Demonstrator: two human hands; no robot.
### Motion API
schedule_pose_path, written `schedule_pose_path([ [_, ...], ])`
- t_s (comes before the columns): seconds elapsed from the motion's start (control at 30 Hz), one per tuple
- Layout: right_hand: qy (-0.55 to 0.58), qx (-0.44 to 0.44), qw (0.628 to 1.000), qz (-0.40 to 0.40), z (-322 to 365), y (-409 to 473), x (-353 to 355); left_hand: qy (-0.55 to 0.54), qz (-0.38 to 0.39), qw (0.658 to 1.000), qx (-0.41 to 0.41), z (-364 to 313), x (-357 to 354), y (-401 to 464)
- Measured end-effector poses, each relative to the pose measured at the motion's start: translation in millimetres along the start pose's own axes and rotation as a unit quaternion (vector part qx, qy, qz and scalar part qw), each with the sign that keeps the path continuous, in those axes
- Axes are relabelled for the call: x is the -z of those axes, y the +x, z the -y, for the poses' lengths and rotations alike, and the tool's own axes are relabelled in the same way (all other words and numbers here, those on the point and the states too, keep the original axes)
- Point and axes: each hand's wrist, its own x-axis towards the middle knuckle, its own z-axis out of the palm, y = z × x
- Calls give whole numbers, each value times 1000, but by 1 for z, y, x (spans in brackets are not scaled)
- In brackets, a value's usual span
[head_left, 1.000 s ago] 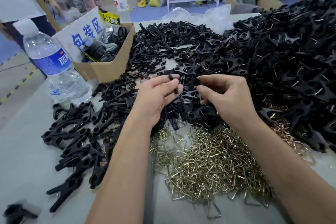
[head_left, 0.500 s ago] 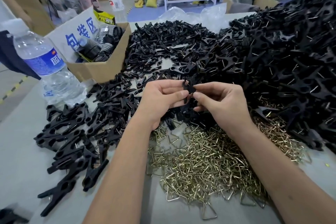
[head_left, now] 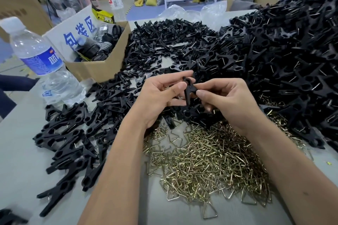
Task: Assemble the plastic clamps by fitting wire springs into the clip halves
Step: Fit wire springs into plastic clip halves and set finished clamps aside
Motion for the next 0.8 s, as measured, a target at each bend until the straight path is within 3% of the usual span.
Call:
schedule_pose_path([
  [0.07, -11, 0, 1000, 2, 6, -1, 0, 4, 10, 1000, -20, -2, 3, 1],
  [0.13, -122, 38, 992, -12, 11, -1, 2, 12, -35, 999, -29, -2, 7, 3],
  [0.23, -316, 113, 939, 75, 25, -3, 0, 9, -138, 990, -40, 2, 16, 6],
  [0.33, -468, 86, 850, 227, 32, -7, -14, -6, -182, 982, -50, 6, 22, 8],
  [0.4, -548, 61, 794, 255, 31, -10, -25, -9, -188, 981, -53, 7, 23, 8],
  [0.5, -567, 62, 783, 246, 29, -8, -34, -11, -186, 981, -53, 7, 22, 8],
  [0.6, -529, 63, 811, 242, 25, -6, -32, -7, -182, 982, -52, 7, 24, 6],
  [0.7, -366, 86, 917, 135, 25, -5, -26, -6, -189, 980, -53, 6, 29, 6],
  [0.8, -135, -5, 990, 40, 23, -1, -15, -7, -188, 981, -52, 6, 31, 6],
])
